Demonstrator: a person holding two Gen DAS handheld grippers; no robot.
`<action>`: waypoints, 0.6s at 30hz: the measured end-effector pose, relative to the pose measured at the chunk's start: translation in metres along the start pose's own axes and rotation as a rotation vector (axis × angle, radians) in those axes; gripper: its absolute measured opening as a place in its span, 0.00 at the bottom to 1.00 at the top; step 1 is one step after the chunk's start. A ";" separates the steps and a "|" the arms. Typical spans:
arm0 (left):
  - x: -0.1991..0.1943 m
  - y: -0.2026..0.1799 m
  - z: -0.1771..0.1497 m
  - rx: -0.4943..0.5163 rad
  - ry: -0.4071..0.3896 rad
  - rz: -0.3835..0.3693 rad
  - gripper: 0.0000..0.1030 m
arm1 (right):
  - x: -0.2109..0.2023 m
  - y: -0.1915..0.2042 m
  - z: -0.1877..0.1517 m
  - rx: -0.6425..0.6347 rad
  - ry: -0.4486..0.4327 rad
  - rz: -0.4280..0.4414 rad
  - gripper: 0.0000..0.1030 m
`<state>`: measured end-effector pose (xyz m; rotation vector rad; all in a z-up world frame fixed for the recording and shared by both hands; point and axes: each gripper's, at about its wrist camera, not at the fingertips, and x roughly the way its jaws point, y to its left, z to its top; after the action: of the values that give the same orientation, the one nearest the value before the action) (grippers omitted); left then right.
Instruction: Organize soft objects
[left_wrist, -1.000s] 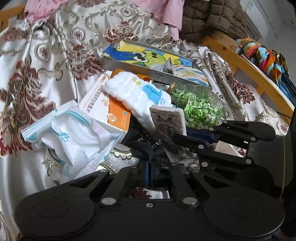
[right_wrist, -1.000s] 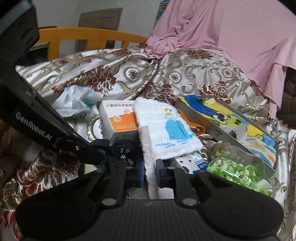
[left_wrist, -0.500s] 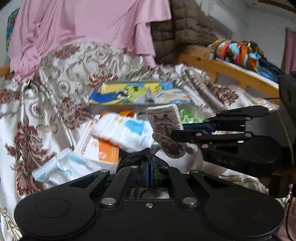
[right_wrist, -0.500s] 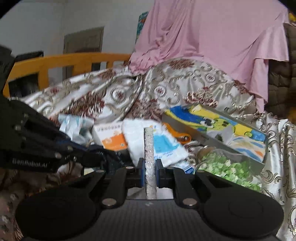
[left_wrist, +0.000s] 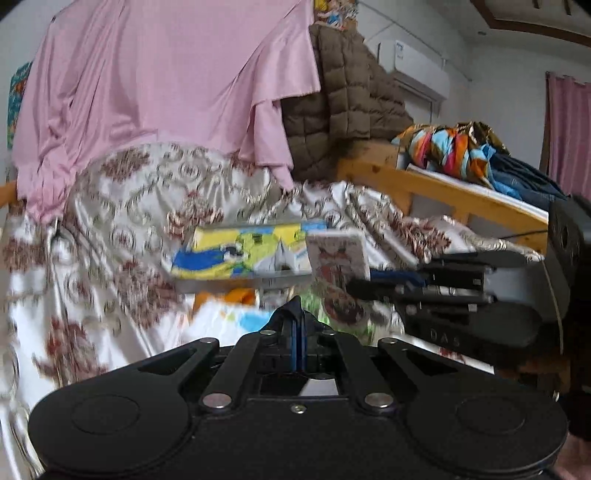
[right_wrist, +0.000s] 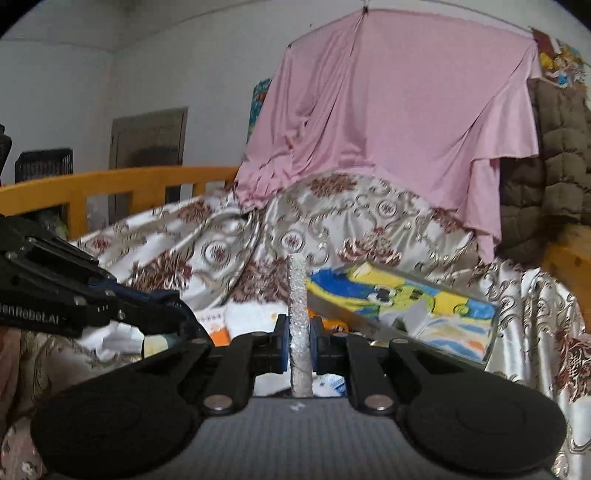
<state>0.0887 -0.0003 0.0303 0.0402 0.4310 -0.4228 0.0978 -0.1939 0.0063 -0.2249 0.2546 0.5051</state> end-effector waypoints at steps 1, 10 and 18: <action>0.001 -0.001 0.007 0.006 -0.007 -0.002 0.01 | -0.002 -0.002 0.001 0.005 -0.012 -0.004 0.12; 0.058 0.003 0.069 -0.043 -0.069 -0.036 0.01 | 0.006 -0.038 0.023 0.004 -0.091 -0.079 0.12; 0.140 0.003 0.118 -0.038 -0.121 -0.026 0.01 | 0.051 -0.106 0.034 0.057 -0.144 -0.163 0.12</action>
<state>0.2524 -0.0666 0.0795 -0.0281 0.3204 -0.4397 0.2003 -0.2523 0.0397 -0.1514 0.1091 0.3501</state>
